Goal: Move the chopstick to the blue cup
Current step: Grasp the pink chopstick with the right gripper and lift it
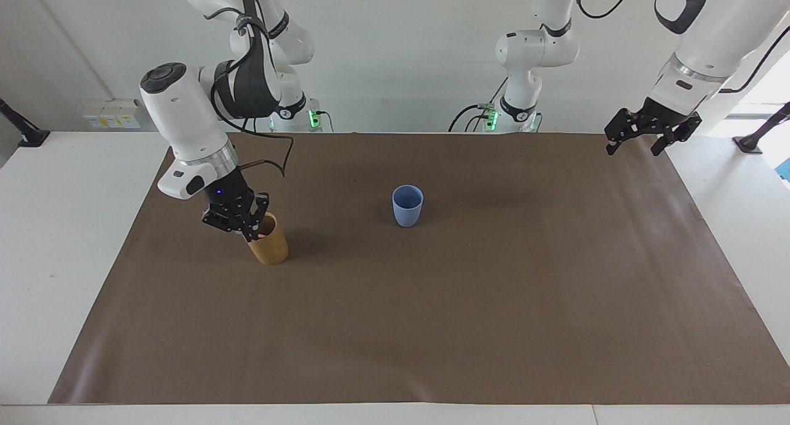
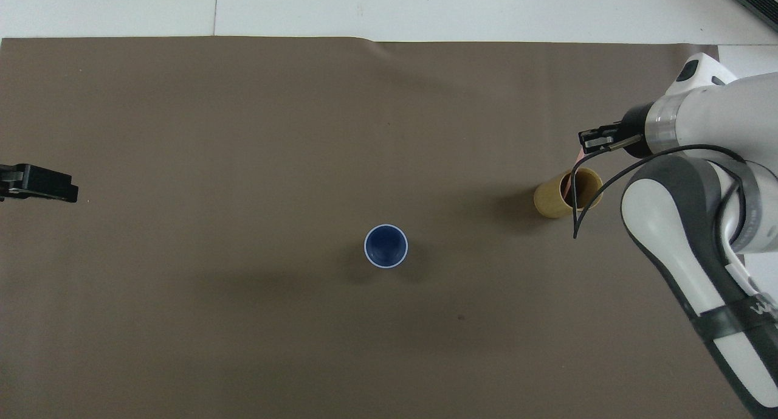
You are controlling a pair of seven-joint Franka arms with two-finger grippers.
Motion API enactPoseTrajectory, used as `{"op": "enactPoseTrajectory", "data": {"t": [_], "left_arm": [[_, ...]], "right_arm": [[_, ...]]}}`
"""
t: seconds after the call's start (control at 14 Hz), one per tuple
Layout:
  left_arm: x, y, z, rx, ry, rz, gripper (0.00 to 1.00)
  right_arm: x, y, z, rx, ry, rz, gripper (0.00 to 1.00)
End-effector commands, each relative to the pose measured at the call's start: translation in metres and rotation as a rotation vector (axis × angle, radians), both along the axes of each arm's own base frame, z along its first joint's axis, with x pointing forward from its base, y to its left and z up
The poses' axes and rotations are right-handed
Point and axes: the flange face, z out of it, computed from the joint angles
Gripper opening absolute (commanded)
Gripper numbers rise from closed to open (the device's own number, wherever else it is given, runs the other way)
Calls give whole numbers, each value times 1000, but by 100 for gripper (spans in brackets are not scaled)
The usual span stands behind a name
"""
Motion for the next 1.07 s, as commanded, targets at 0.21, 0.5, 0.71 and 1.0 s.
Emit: {"op": "enactPoseTrajectory", "data": {"t": [0.21,0.5,0.71,1.0], "left_arm": [[1,-6,12,13,8,-14,100],[-2,-7,9,11,6,-13,100],[-6,-7,6,12,14,-17,100],[-13,-7,2,12,23,-4,100]], "right_arm": [[-29,-1,94,3,-134,16,0],[-57,4,127,-19,-102,34,0],[-59,18,139,-4,-115,11,0],[-65,92,152,56,-125,6,0]]}}
